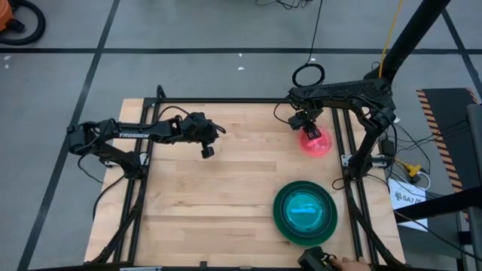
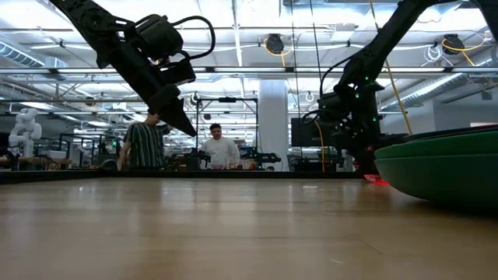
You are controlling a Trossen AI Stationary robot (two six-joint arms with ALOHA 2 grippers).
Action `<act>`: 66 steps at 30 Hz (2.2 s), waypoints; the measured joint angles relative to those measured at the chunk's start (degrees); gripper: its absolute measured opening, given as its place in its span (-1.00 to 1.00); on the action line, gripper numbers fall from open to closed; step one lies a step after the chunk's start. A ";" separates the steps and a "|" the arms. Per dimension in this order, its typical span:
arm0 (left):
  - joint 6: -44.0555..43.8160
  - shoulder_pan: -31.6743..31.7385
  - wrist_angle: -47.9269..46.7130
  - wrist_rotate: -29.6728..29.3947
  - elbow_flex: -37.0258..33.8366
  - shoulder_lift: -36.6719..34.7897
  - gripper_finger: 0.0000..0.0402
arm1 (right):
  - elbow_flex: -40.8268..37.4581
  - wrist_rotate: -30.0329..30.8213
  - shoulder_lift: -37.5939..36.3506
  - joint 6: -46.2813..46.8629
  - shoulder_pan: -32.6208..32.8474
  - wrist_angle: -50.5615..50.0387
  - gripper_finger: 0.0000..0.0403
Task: Stack plastic plates
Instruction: Stack the pink plate on top of the blue plate
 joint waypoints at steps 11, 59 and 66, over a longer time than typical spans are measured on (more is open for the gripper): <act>0.07 0.00 0.00 0.00 0.00 0.00 -0.80 | 0.00 0.20 -0.29 0.03 0.04 0.10 -0.74; -0.54 -0.02 -0.02 -0.04 0.00 0.00 -0.80 | 30.40 -33.00 -3.46 35.29 3.08 -31.96 -1.00; -1.38 -0.02 -0.11 -0.04 0.00 0.00 -0.80 | 29.99 -34.47 -6.24 43.06 14.85 -37.82 -1.00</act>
